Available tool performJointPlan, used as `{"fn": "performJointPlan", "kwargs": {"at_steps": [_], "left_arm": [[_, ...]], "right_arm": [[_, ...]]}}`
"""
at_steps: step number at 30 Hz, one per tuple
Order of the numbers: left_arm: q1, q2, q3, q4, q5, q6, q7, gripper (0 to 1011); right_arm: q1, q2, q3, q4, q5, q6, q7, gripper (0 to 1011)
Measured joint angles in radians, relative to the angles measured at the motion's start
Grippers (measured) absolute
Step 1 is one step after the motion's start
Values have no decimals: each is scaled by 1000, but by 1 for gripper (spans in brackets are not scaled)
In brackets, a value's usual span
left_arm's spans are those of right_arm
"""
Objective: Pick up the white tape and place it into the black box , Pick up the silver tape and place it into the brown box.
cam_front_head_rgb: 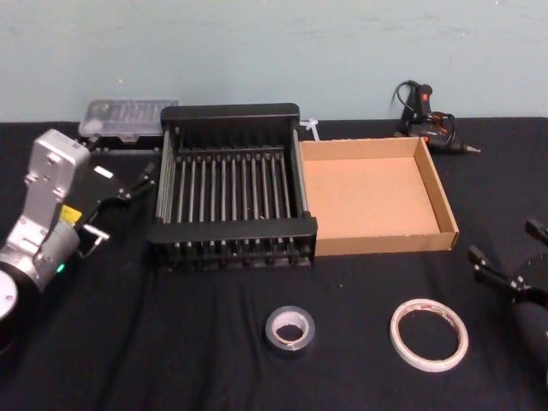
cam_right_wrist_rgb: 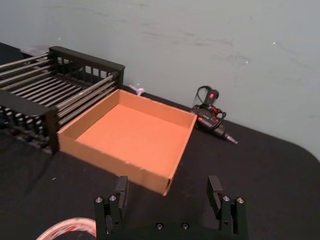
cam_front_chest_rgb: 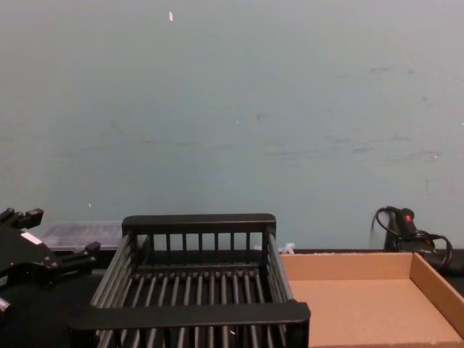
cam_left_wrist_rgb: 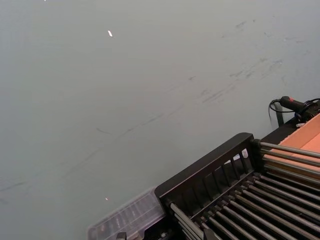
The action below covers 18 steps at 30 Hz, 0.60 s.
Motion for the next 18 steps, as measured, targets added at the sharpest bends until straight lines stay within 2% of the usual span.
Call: {"fn": "performJointPlan", "kwargs": {"at_steps": [7,18], "left_arm": [[0,0,0,0,0,0,0,1001],[0,0,0,0,0,0,0,1001]], "right_arm": [[-43,-6,3,-8,15,2,43,1000],[-30,-32,-39,41,-22,22,87,1000]]}}
